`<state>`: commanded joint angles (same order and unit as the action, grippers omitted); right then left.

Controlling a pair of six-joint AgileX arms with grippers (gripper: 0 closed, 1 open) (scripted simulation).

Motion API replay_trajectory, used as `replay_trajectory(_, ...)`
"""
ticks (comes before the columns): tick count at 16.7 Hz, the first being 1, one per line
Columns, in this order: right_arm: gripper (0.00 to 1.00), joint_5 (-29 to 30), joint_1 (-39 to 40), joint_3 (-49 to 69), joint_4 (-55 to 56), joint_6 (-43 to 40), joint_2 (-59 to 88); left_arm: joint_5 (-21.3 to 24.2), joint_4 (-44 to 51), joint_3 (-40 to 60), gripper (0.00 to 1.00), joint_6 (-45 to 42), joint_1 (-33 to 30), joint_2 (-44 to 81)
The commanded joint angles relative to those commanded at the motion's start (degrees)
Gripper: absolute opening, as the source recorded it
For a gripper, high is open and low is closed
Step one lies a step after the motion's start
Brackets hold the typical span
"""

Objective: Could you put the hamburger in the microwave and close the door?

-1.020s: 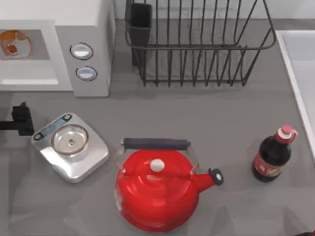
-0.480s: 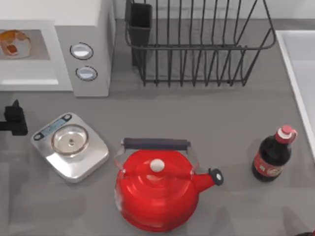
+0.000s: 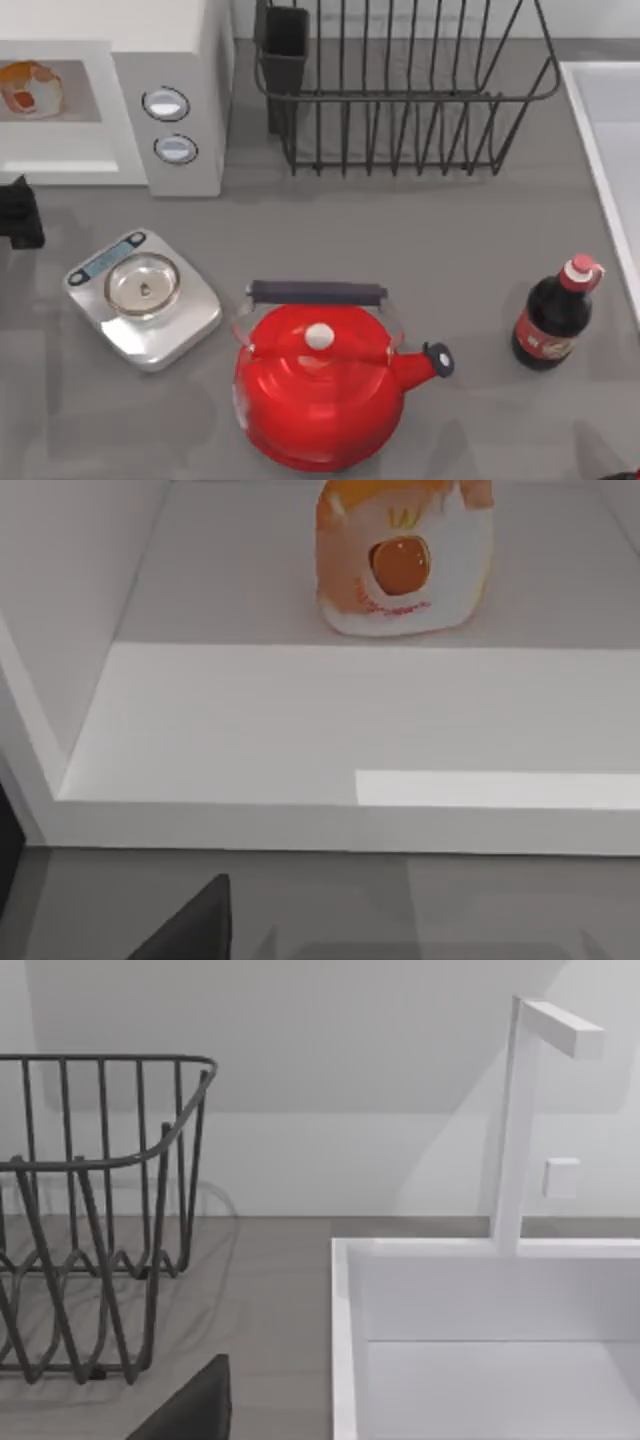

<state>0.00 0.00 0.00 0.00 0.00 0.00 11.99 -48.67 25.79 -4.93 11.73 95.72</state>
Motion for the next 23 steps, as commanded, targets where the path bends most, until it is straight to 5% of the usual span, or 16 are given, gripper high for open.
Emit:
replay_trajectory(10, 1.0, 0.0, 0.0, 0.0, 0.0, 0.0, 0.0, 0.0, 19.0, 4.5, 1.0, 0.0, -0.1, -14.6)
replay_trajectory(18, 1.0, 0.0, 0.0, 0.0, 0.0, 0.0, 0.0, -0.6, 19.3, 4.3, 1.0, 0.3, -0.9, -16.9)
replay_trajectory(23, 1.0, 0.0, 0.0, 0.0, 0.0, 0.0, 0.0, -4.3, 22.8, -2.8, 1.0, 1.3, -5.2, -31.0)
